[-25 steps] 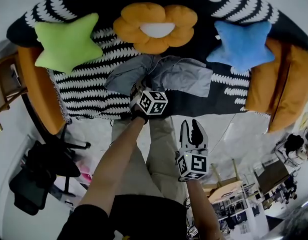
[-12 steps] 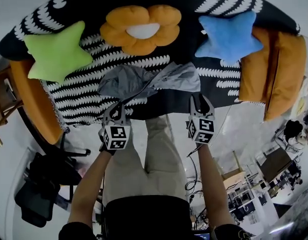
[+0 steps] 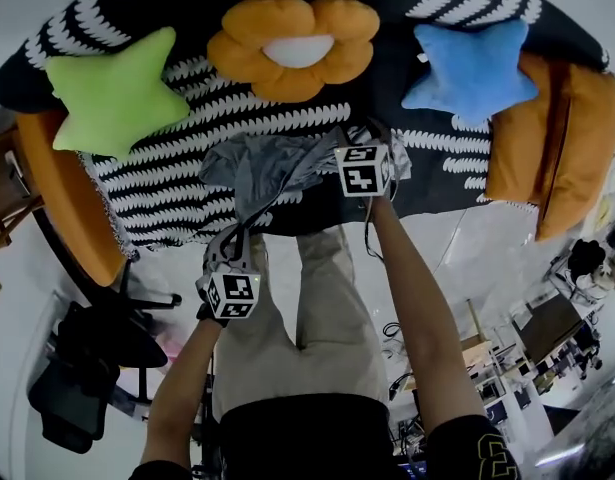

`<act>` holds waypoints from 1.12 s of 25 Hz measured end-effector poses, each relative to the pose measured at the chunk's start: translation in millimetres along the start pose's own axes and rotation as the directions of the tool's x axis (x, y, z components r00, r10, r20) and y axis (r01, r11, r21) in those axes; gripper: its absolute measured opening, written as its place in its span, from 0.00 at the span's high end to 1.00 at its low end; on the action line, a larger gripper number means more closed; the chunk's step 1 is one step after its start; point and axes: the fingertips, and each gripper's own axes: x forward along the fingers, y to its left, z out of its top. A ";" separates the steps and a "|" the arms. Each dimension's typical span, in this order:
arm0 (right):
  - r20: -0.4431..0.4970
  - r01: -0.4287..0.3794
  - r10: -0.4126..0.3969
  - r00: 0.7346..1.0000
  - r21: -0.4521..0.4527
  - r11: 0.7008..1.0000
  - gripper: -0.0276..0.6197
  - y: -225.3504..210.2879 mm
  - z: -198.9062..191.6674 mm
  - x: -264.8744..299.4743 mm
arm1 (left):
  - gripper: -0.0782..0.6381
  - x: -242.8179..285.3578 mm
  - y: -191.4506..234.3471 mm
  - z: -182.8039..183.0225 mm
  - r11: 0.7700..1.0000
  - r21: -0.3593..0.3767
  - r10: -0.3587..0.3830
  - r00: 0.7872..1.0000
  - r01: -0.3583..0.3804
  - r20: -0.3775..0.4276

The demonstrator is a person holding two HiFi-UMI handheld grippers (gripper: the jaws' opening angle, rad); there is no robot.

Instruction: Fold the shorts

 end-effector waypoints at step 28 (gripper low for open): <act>-0.219 0.060 -0.073 0.973 -0.065 0.996 0.61 40.9 -180.0 -41.9 | 0.85 -0.1 24.6 -14.8 0.998 -0.056 -0.019 0.999 0.017 -0.035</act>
